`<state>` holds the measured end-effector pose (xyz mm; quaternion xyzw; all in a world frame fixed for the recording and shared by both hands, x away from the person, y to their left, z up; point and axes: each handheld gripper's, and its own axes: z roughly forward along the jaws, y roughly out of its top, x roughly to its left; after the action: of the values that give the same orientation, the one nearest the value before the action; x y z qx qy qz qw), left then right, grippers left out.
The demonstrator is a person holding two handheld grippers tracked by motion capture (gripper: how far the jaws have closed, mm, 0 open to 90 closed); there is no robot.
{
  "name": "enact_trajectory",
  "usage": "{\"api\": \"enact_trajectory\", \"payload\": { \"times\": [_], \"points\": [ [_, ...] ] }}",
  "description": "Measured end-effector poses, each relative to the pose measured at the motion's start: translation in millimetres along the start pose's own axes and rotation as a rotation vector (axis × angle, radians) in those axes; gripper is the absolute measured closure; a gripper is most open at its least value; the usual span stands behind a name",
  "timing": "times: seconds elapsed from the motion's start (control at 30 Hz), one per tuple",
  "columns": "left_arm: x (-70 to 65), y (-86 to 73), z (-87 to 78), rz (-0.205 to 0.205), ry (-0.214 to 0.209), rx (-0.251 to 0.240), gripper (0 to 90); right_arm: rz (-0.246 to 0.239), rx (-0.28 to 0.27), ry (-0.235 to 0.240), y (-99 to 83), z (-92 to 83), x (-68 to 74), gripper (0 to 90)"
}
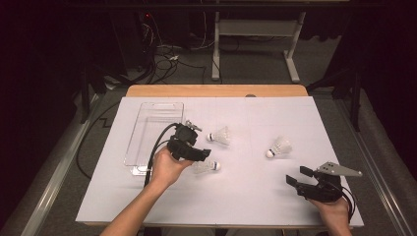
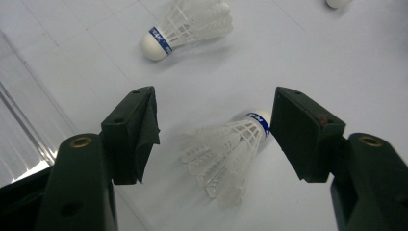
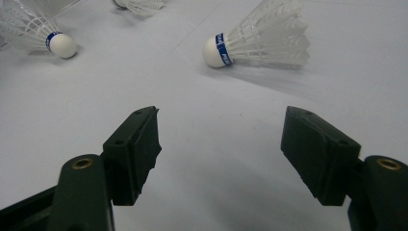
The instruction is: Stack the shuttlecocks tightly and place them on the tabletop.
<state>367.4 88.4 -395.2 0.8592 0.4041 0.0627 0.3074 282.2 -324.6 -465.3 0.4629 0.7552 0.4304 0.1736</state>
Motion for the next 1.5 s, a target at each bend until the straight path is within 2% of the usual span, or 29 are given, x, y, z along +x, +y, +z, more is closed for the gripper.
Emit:
{"api": "enact_trajectory", "payload": {
  "times": [0.07, 0.17, 0.4, 0.47, 0.57, 0.77, 1.13, 1.33, 1.5],
  "points": [
    [0.3, -1.3, 0.6, 0.012, 0.006, 0.019, 34.4, -0.001, -0.006, -0.001, -0.1, -0.4, -0.1, 29.9],
    [2.8, -3.3, -0.1, -0.003, -0.003, 0.008, 34.6, 0.004, 0.000, -0.001, -0.2, -0.1, -0.9, 29.9],
    [0.2, -7.4, -3.5, 0.013, 0.004, 0.013, 34.7, 0.011, -0.004, -0.003, -0.2, -0.4, -1.1, 29.9],
    [-1.1, -8.8, -6.1, 0.024, 0.015, 0.009, 34.7, 0.001, -0.008, -0.004, 0.0, -0.9, -0.4, 29.9],
    [-3.1, -12.1, -7.3, 0.019, 0.011, -0.005, 34.7, -0.013, -0.005, -0.007, 0.1, -1.4, 0.4, 30.0],
    [-3.3, -14.8, -8.3, 0.021, 0.005, 0.002, 34.7, -0.009, -0.001, -0.001, 0.1, -0.4, 0.1, 30.0],
    [-2.0, -26.7, -17.0, 0.013, 0.001, -0.029, 34.7, -0.010, 0.002, -0.005, 0.0, -0.4, -0.5, 29.9],
    [-4.2, -31.6, -13.7, 0.033, 0.000, -0.013, 34.7, -0.001, 0.003, -0.004, -0.1, 0.6, -0.6, 29.9],
    [-8.0, -39.2, -16.6, 0.054, 0.000, -0.025, 34.7, 0.000, 0.001, -0.005, -0.3, 0.2, -0.9, 29.9]
  ]
}}
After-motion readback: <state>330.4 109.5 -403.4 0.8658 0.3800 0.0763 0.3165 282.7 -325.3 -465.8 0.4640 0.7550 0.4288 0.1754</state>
